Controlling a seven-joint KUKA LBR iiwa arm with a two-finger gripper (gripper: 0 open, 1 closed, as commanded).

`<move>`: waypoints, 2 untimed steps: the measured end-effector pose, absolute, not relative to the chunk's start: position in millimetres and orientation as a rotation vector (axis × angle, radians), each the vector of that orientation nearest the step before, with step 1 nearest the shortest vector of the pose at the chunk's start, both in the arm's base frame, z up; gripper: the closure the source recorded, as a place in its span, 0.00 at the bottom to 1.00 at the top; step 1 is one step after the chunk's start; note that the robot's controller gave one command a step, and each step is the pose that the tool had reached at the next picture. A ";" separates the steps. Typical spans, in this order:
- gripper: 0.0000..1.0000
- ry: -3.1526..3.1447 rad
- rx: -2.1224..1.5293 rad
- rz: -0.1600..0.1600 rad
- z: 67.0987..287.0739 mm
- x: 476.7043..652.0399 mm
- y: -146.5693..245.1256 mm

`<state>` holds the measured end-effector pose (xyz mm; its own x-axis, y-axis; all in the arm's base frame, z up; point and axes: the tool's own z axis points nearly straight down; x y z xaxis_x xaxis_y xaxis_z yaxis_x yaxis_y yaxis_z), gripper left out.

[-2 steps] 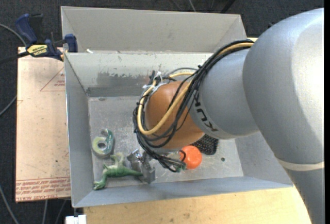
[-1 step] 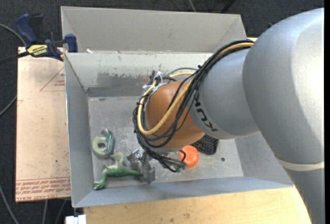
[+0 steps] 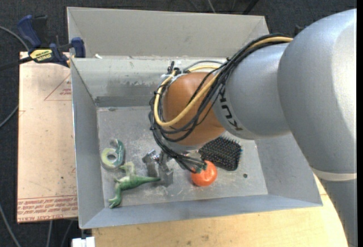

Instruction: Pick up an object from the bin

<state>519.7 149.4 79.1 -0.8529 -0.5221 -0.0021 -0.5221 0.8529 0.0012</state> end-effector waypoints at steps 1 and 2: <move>0.00 3.028 -0.836 0.003 69.9 521.7 165.1; 0.00 3.028 -0.833 0.003 69.9 522.1 164.5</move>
Offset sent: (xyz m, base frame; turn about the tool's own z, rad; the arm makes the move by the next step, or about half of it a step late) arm 0.0000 0.0000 0.0000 0.0000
